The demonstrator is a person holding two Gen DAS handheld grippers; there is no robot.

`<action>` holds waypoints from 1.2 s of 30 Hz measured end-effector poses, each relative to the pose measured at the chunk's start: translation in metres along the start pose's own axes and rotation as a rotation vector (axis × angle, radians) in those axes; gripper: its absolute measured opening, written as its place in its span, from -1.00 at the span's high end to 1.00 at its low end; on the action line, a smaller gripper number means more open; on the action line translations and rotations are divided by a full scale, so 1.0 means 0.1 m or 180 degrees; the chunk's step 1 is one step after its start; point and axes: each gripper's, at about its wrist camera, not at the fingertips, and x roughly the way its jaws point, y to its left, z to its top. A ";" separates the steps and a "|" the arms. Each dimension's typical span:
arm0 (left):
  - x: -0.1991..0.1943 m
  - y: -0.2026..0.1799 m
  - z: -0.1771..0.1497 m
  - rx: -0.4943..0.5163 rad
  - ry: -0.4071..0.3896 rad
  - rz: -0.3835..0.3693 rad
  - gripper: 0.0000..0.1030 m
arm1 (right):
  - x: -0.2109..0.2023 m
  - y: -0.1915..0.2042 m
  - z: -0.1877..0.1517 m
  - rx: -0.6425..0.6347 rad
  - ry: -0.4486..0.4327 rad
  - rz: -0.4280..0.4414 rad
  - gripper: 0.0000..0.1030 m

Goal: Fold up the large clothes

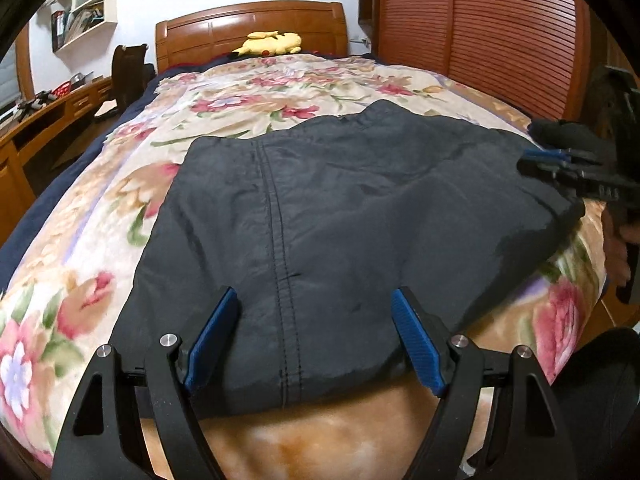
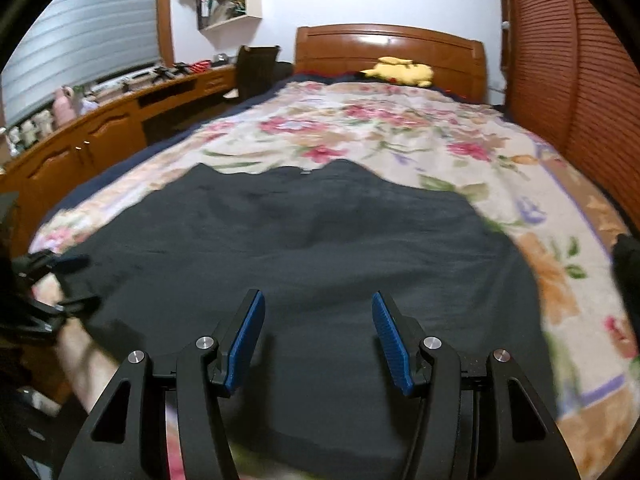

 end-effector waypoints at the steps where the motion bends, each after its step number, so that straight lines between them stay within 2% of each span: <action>1: -0.02 -0.01 0.00 0.0009 0.0004 0.0014 -0.55 | 0.03 0.05 -0.03 -0.0014 0.0010 0.0091 -0.12; 3: -0.07 -0.03 -0.01 0.0033 0.0012 0.0038 -0.55 | 0.12 0.09 -0.06 -0.0041 0.0076 0.0195 -0.12; 7: -0.19 -0.06 0.01 0.0029 -0.0021 -0.0002 -0.55 | 0.33 0.13 -0.18 -0.0257 0.0347 0.0140 -0.12; 10: -0.26 -0.10 0.05 0.0000 -0.0077 -0.0029 -0.55 | 0.44 0.05 -0.26 -0.0277 0.0417 0.0183 -0.11; 16: -0.33 -0.28 0.25 0.0010 -0.0183 -0.0086 -0.55 | 0.32 -0.09 -0.34 -0.0210 0.0322 0.0229 -0.11; 18: -0.33 -0.34 0.30 0.0028 -0.0200 -0.0118 -0.55 | 0.18 0.00 -0.33 -0.0177 0.0293 0.0238 -0.11; 22: -0.23 -0.55 0.38 0.0091 -0.0194 -0.0169 -0.55 | -0.12 -0.09 -0.34 -0.0181 0.0146 0.0034 -0.11; 28: -0.03 -0.78 0.42 0.0111 -0.0117 -0.0270 -0.55 | -0.31 -0.32 -0.43 -0.0102 0.0060 -0.0166 -0.11; 36: 0.23 -0.97 0.35 0.0217 0.0049 -0.0238 -0.55 | -0.36 -0.68 -0.50 0.0132 0.0116 -0.0534 -0.11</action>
